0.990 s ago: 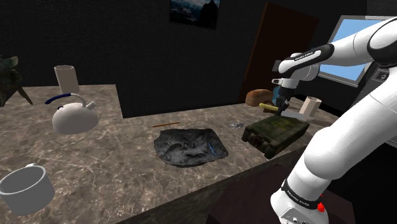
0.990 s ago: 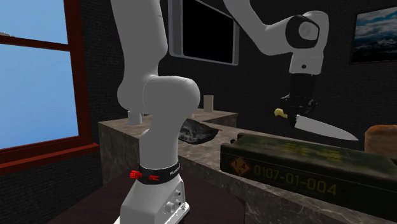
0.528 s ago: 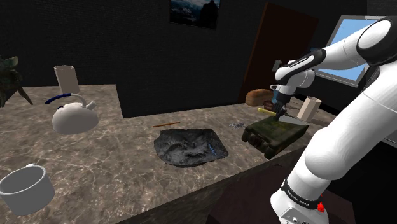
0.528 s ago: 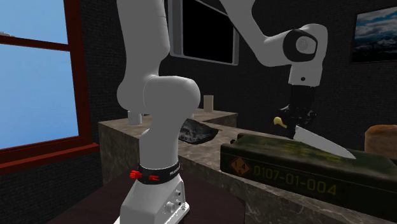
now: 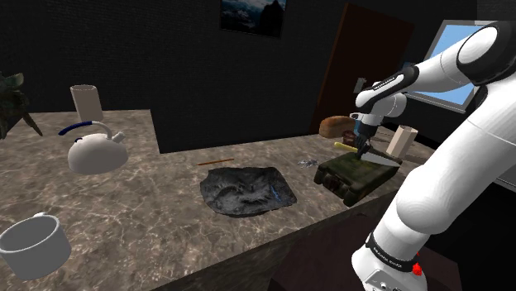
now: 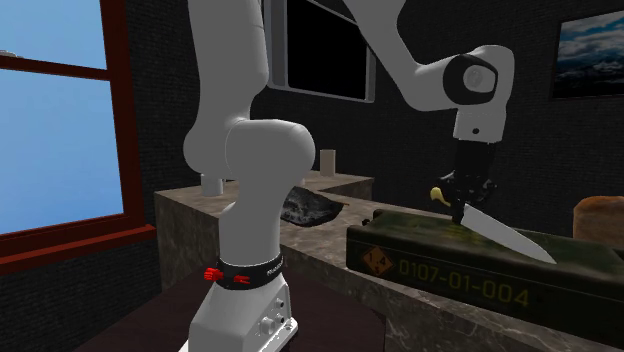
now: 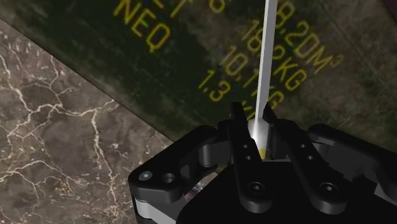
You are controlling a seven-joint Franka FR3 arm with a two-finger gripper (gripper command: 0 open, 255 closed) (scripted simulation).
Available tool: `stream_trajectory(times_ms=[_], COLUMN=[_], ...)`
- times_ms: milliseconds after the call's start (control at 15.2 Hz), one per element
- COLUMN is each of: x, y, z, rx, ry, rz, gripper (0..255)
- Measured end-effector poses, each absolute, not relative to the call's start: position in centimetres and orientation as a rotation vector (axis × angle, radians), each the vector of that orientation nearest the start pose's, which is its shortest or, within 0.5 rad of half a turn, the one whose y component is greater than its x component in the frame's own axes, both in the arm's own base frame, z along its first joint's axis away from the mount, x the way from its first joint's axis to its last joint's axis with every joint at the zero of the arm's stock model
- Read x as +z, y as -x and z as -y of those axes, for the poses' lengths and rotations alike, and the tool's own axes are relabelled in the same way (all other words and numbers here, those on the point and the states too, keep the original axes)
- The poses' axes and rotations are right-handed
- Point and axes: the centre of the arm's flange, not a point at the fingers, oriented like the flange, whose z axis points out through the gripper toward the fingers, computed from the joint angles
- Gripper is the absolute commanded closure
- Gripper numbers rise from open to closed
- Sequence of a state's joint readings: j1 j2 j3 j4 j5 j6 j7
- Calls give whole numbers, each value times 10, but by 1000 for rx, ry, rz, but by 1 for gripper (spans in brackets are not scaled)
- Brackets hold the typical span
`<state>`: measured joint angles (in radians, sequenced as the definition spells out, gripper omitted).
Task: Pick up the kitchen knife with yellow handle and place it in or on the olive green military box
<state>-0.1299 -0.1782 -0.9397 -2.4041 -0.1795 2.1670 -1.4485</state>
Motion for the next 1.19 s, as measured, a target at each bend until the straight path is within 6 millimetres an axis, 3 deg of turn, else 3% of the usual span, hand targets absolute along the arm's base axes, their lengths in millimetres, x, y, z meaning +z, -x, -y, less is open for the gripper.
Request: stream_trajectory(times_ms=[66, 462, 792, 1188], x=[344, 344, 389, 393], y=[-218, -218, -221, -222], z=[409, 409, 415, 415], rx=[55, 55, 54, 55], ry=[2928, 2928, 2929, 2928], rz=[757, 757, 758, 757], gripper=[0, 0, 0, 0])
